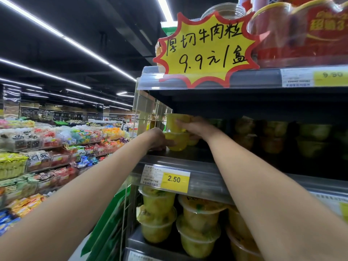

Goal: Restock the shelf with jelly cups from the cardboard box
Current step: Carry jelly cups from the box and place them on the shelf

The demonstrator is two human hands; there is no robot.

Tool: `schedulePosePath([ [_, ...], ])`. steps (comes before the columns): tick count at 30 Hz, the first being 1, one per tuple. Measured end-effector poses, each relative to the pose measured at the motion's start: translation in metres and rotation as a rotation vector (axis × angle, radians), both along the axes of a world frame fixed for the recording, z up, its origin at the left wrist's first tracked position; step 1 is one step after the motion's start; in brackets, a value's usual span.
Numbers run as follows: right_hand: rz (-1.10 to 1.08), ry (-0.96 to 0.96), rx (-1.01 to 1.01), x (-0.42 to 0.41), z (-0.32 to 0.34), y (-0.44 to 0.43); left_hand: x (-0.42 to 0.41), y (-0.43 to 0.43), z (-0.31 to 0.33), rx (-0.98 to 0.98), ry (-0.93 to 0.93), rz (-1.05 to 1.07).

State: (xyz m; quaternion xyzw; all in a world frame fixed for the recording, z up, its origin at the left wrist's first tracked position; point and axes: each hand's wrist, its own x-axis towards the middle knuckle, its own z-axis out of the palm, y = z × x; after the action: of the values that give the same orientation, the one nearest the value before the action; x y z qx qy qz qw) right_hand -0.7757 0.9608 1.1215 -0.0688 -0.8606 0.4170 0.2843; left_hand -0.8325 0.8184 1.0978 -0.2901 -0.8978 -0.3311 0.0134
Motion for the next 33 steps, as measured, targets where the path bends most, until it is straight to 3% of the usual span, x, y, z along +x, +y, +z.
schedulePosePath([
  [6, 0.007, -0.053, -0.005, 0.008, -0.001, -0.005, 0.013, -0.006, 0.000, 0.003, 0.038, -0.007],
  [10, -0.128, -0.115, 0.282, 0.030, -0.001, -0.007, 0.038, -0.018, 0.002, -0.033, 0.194, -0.032],
  [18, -0.272, -0.154, 0.664, 0.104, -0.014, -0.042, 0.084, -0.042, -0.010, -0.120, 0.416, -0.012],
  [21, -0.327, -0.187, 0.804, 0.140, -0.025, -0.058, 0.111, -0.053, -0.022, -0.236, 0.636, 0.036],
  [25, -0.401, -0.222, 0.961, 0.183, -0.041, -0.075, 0.141, -0.068, -0.041, -0.344, 0.895, 0.050],
  [33, -0.440, -0.202, 1.143, 0.251, -0.075, -0.101, 0.205, -0.106, -0.064, -0.446, 1.046, 0.023],
])
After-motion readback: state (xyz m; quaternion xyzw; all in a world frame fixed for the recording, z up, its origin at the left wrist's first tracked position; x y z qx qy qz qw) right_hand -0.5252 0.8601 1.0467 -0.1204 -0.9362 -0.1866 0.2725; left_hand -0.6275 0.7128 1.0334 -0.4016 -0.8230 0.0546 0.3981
